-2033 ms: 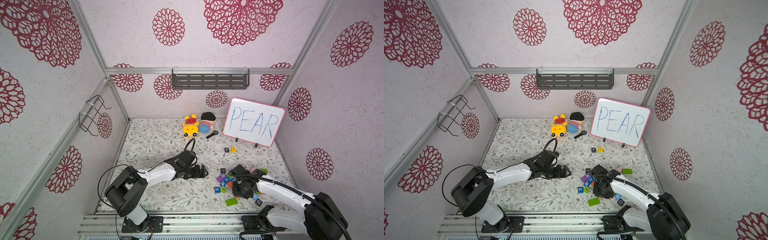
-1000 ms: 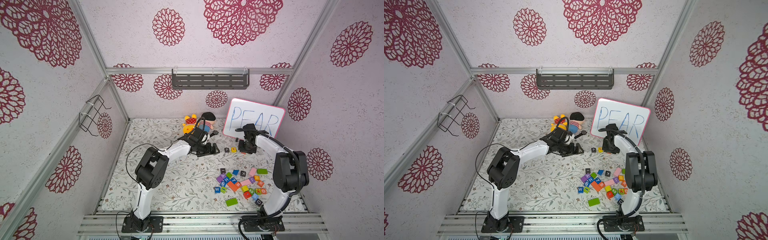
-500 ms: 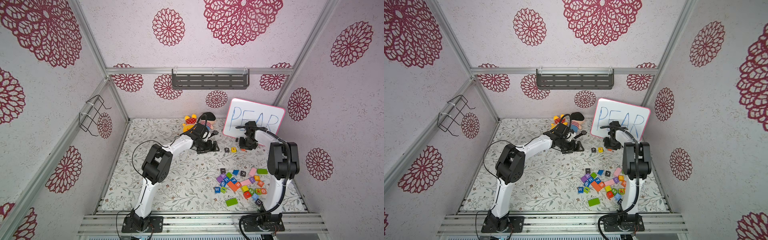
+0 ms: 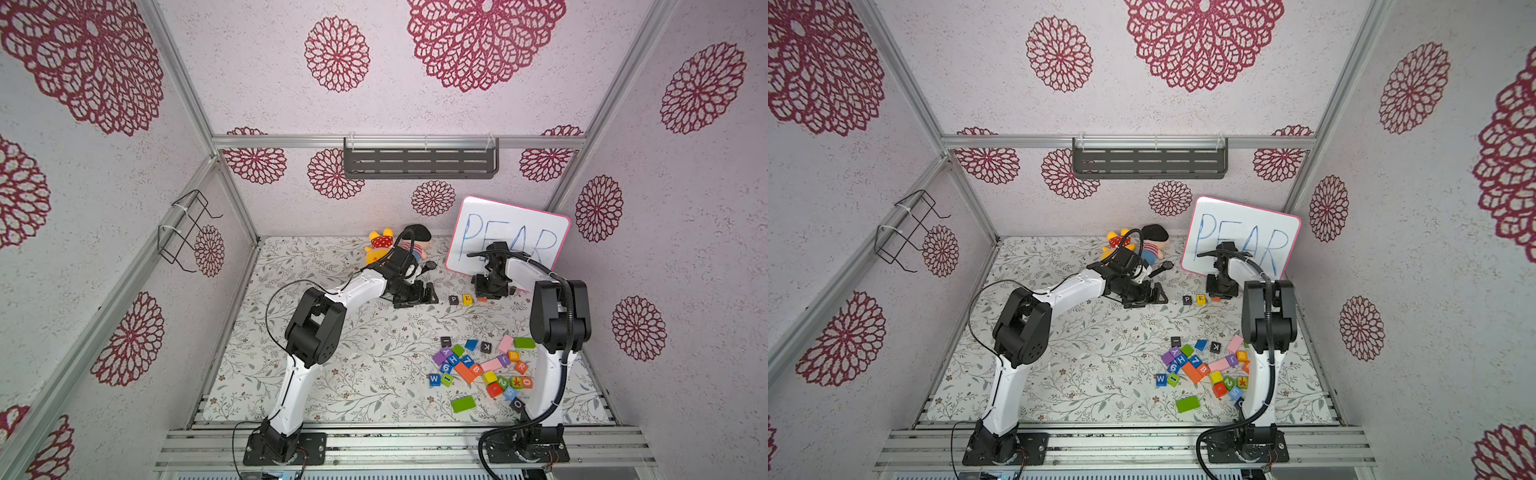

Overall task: Spell the uppercase word “pear” with letter blocks
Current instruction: Place the letter block at the center of the board.

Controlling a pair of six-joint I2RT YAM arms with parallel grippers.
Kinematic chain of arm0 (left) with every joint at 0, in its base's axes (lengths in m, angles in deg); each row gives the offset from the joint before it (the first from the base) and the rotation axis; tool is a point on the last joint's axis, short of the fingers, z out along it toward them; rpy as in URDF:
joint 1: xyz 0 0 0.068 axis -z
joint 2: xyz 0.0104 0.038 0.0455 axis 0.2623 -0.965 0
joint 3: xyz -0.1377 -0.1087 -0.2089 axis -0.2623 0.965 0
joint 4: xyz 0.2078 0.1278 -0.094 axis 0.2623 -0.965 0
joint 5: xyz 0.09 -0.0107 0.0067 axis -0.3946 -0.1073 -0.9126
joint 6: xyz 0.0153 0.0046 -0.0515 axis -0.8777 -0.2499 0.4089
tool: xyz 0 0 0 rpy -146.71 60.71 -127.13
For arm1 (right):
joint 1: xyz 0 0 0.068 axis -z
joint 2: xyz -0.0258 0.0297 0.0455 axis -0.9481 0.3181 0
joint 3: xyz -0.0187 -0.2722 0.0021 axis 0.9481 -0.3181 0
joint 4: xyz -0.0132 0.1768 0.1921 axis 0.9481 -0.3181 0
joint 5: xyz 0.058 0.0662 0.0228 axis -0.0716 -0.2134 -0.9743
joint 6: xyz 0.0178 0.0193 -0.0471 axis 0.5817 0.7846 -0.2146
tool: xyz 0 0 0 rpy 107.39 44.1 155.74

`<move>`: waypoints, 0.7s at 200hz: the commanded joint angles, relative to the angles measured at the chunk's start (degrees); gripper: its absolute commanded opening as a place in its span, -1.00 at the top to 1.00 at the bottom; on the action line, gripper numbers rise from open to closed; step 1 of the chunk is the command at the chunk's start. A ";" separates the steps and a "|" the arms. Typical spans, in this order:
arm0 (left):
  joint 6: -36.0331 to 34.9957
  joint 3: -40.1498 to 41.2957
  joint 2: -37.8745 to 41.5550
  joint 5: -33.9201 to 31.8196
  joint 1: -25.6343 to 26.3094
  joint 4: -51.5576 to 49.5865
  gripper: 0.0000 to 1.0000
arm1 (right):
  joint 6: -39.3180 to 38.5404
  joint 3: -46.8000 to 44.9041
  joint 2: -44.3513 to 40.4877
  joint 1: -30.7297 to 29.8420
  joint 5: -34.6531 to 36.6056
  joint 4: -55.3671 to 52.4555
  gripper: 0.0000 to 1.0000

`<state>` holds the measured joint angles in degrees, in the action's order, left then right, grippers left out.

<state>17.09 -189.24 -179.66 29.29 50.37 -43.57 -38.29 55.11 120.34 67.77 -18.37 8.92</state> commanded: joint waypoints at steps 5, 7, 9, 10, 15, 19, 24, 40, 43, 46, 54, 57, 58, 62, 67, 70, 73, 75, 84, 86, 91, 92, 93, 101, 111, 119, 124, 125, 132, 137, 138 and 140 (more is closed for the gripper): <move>-1.15 -1.18 -0.86 0.25 -0.40 0.31 -0.96 | -1.57 2.20 0.22 0.08 -0.85 -2.75 0.54; -1.16 -1.16 -0.83 0.27 -0.43 0.32 -0.96 | -1.56 2.28 0.23 0.08 -0.87 -2.79 0.54; -1.17 -1.11 -0.80 0.28 -0.42 0.32 -0.96 | -1.56 2.28 0.30 0.08 -0.87 -2.82 0.54; -1.17 -1.11 -0.80 0.31 -0.43 0.32 -0.96 | -1.56 2.32 0.31 0.08 -0.83 -2.80 0.54; -1.17 -1.12 -0.75 0.33 -0.43 0.32 -0.96 | -1.60 2.40 0.43 0.08 -0.86 -2.77 0.54; -1.12 -1.04 -0.70 0.34 -0.44 0.40 -0.96 | -1.59 2.45 0.49 0.08 -0.87 -2.80 0.54; -1.10 -0.97 -0.66 0.34 -0.37 0.41 -0.96 | -1.57 2.38 0.56 0.08 -0.90 -2.80 0.54; -1.05 -0.70 -0.45 0.34 -0.39 0.61 -0.96 | -1.57 2.69 0.91 0.08 -1.20 -2.77 0.54; -1.04 -0.74 -0.51 0.34 -0.42 0.59 -0.96 | -1.58 2.73 0.93 0.08 -1.22 -2.83 0.53; -1.00 -0.68 -0.44 0.40 -0.44 0.63 -0.96 | -1.56 2.84 1.01 0.08 -1.30 -2.81 0.53; -1.04 -0.52 -0.33 0.34 -0.44 0.74 -0.96 | -1.57 3.04 1.25 0.08 -1.33 -2.93 0.53; -1.05 -0.50 -0.35 0.34 -0.44 0.78 -0.96 | -1.56 3.14 1.35 0.08 -1.40 -2.89 0.53; -1.07 -0.46 -0.35 0.34 -0.44 0.77 -0.96 | -1.56 3.14 1.35 0.08 -1.40 -2.89 0.53; -1.07 -0.44 -0.27 0.34 -0.43 0.82 -0.96 | -1.56 3.21 1.45 0.08 -1.50 -2.93 0.52; -1.03 -0.45 -0.18 0.36 -0.39 0.85 -0.96 | -1.62 3.25 1.59 0.08 -1.57 -2.95 0.52; -1.02 -0.44 -0.11 0.34 -0.41 0.85 -0.96 | -1.66 3.31 1.68 0.08 -1.57 -3.07 0.52; -1.04 -0.43 -0.14 0.34 -0.44 0.85 -0.96 | -1.65 3.37 1.72 0.08 -1.62 -3.18 0.52; -1.03 -0.40 -0.15 0.34 -0.42 0.85 -0.96 | -1.71 3.47 1.79 0.08 -1.65 -3.18 0.52; -1.00 -0.41 -0.11 0.34 -0.43 0.85 -0.96 | -1.82 3.58 1.90 0.08 -1.79 -3.34 0.52; -1.04 -0.39 -0.10 0.34 -0.44 0.85 -0.96 | -1.82 3.57 1.97 0.08 -1.81 -3.31 0.52; -1.03 -0.26 -0.02 0.34 -0.42 0.85 -0.96 | -1.82 3.55 1.99 0.08 -1.80 -3.32 0.52; -1.01 -0.25 -0.01 0.34 -0.39 0.90 -0.96 | -1.91 3.57 1.99 0.08 -1.82 -3.40 0.51; -1.00 -0.24 -0.01 0.34 -0.41 0.92 -0.96 | -1.91 3.54 1.99 0.08 -1.78 -3.39 0.51; -0.99 -0.18 0.08 0.34 -0.40 0.94 -0.96 | -2.04 3.56 2.03 0.12 -1.81 -3.55 0.50; -1.05 -0.15 0.17 0.38 -0.41 0.94 -0.96 | -2.30 3.54 2.08 0.08 -1.93 -3.59 0.50; -1.00 -0.15 0.16 0.43 -0.43 0.98 -0.96 | -2.47 3.58 2.16 0.08 -1.92 -3.67 0.50; -1.00 -0.11 0.16 0.43 -0.43 0.94 -0.96 | -2.68 3.66 2.24 0.10 -1.90 -3.80 0.49; -1.00 -0.09 0.17 0.43 -0.43 0.98 -0.96 | -2.69 3.67 2.25 0.09 -1.92 -3.86 0.49; -1.00 -0.06 0.16 0.43 -0.42 1.01 -0.96 | -2.93 3.80 2.34 0.08 -2.00 -3.98 0.48; -0.99 -0.07 0.20 0.44 -0.42 1.02 -0.96 | -3.05 3.89 2.45 0.10 -2.01 -4.11 0.48; -0.99 -0.07 0.23 0.43 -0.43 1.02 -0.96 | -3.14 3.88 2.48 0.09 -2.01 -4.10 0.48; -0.99 -0.06 0.21 0.43 -0.44 1.07 -0.96 | -3.21 3.93 2.51 0.08 -2.08 -4.09 0.48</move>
<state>17.09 -189.24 -179.66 29.29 50.30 -43.52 -39.77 57.26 122.11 67.77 -19.62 6.91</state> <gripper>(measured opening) 0.981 0.322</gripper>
